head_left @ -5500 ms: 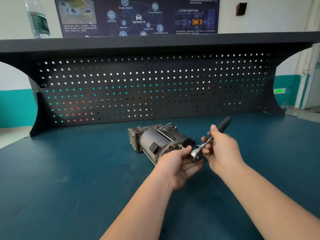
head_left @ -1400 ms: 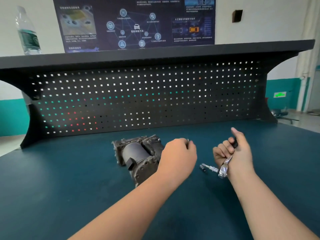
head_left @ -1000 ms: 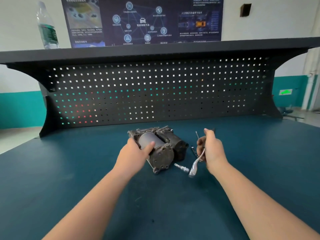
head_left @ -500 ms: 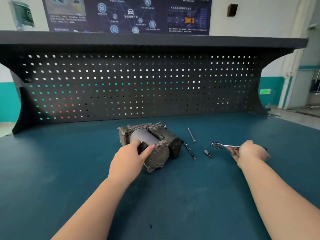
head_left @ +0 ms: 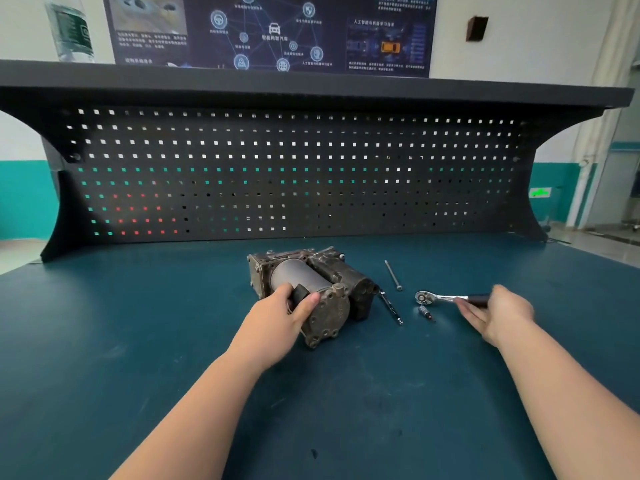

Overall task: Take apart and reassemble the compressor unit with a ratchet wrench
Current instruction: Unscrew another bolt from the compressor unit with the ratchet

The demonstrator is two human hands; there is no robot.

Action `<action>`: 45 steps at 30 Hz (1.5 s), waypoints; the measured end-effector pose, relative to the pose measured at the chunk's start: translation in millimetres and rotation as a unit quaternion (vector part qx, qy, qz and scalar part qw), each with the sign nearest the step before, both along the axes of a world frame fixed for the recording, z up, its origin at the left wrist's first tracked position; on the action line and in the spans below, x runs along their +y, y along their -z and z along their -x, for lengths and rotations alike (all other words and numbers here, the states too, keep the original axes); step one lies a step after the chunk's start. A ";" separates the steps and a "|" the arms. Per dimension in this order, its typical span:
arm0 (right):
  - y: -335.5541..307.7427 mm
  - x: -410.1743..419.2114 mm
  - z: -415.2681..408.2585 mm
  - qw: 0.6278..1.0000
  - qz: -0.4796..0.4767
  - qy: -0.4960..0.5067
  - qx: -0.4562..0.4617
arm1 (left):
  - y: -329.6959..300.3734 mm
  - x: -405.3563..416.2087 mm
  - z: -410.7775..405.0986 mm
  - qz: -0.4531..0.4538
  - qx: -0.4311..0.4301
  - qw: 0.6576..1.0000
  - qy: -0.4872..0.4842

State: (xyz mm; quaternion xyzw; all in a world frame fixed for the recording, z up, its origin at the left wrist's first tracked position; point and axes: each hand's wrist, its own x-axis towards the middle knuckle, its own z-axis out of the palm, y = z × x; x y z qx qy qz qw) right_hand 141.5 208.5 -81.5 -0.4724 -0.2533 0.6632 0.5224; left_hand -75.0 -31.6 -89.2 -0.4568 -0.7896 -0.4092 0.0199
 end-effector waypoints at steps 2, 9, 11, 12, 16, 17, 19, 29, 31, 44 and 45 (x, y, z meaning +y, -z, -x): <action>-1.7 -0.5 -3.4 0.998 0.005 -0.012 -0.069 | 0.5 0.1 1.8 -0.005 0.005 1.000 0.002; -15.1 -18.3 -1.3 0.756 -0.112 -0.105 -0.637 | 6.4 1.8 0.0 -0.051 -0.027 0.998 0.017; -21.1 -27.2 6.1 0.724 -0.135 -0.102 -0.669 | 8.4 2.2 -1.2 -0.069 -0.032 0.997 0.018; -22.3 -34.1 12.1 0.720 -0.161 -0.093 -0.669 | 9.4 2.5 -1.9 -0.079 -0.032 0.996 0.017; -15.9 -76.0 51.4 0.755 -0.371 -0.130 -0.525 | 11.9 3.6 -3.0 -0.109 -0.018 0.994 -0.001; -12.8 -86.6 61.1 0.754 -0.414 -0.177 -0.478 | 12.3 2.9 -2.5 -0.111 -0.012 0.994 -0.006; -6.3 -99.1 74.3 0.721 -0.462 -0.273 -0.439 | 12.5 0.3 -1.2 -0.110 0.000 0.994 -0.013; -3.2 -104.2 74.8 0.726 -0.507 -0.292 -0.361 | -25.3 -21.8 -6.4 -0.160 0.074 0.984 -0.015; -4.4 -109.6 75.6 0.727 -0.512 -0.295 -0.350 | -31.7 -28.8 -7.5 -0.160 0.100 0.982 -0.018; -45.6 -155.0 54.8 0.647 -0.577 -0.295 -0.402 | -63.1 -55.2 -12.2 -0.269 -0.026 0.963 -0.009; -47.3 -161.4 56.3 0.627 -0.596 -0.289 -0.410 | -63.2 -55.4 -13.3 -0.270 -0.028 0.962 -0.006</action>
